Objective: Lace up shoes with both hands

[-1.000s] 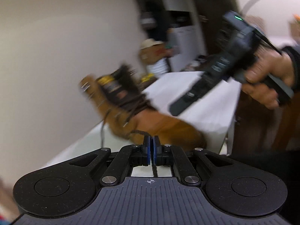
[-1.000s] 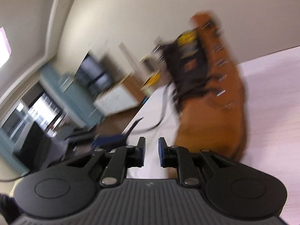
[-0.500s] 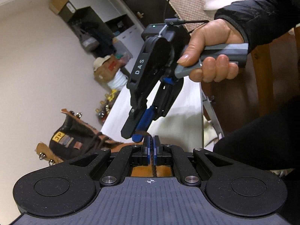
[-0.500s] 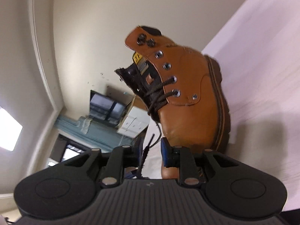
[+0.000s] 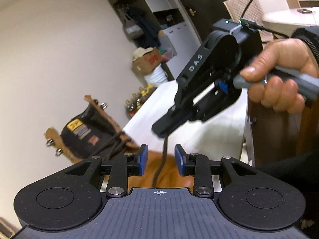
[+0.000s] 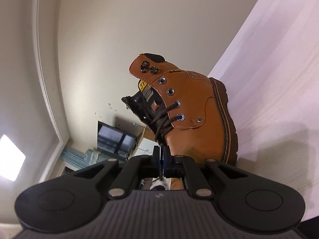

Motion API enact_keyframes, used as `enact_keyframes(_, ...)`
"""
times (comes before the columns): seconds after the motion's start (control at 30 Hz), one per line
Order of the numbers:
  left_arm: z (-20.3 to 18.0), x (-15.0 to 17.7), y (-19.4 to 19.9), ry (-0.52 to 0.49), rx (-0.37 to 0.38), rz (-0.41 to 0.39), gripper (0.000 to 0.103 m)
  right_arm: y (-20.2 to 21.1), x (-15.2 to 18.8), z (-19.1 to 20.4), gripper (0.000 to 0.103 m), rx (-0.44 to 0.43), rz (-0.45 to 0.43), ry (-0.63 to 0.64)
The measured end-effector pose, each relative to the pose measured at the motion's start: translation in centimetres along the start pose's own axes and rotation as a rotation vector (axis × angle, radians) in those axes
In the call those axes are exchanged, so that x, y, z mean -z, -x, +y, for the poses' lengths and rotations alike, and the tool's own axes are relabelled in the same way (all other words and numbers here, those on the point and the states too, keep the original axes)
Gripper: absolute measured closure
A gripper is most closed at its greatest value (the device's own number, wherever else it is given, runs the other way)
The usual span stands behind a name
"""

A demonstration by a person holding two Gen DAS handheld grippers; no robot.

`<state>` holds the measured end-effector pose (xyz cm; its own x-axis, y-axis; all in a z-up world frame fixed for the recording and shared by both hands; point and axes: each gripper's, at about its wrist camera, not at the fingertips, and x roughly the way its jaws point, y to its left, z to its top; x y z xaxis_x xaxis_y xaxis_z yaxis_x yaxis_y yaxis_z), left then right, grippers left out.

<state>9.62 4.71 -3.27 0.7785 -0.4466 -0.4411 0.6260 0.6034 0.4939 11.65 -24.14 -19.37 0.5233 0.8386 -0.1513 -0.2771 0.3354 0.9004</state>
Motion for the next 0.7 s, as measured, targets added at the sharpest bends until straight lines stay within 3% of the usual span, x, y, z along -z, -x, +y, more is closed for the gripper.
enact_keyframes(0.07,-0.3,-0.4,-0.7,-0.017,-0.005,0.012,0.081,0.1,0.2,-0.1,0.099,-0.011,-0.008,-0.011)
enact_keyframes(0.1,-0.3,-0.4,-0.9,-0.014,-0.006,0.015,0.099,0.3,0.3,-0.1,0.099,-0.012,-0.013,-0.012)
enact_keyframes(0.23,0.0,-0.5,-1.0,-0.009,-0.019,0.001,0.100,0.5,0.2,-0.2,0.097,-0.008,-0.019,-0.016)
enact_keyframes(0.4,1.9,-0.6,-0.4,-0.078,-0.098,0.037,0.100,1.4,-0.6,0.1,0.093,0.044,-0.060,0.039)
enact_keyframes(0.57,3.9,-1.1,-0.4,-0.236,-0.200,0.092,0.100,1.6,-2.1,1.8,0.088,0.134,-0.133,0.172)
enact_keyframes(0.7,4.3,-1.7,-1.4,-0.353,-0.216,0.127,0.100,0.4,-3.4,4.6,0.078,0.220,-0.192,0.330)
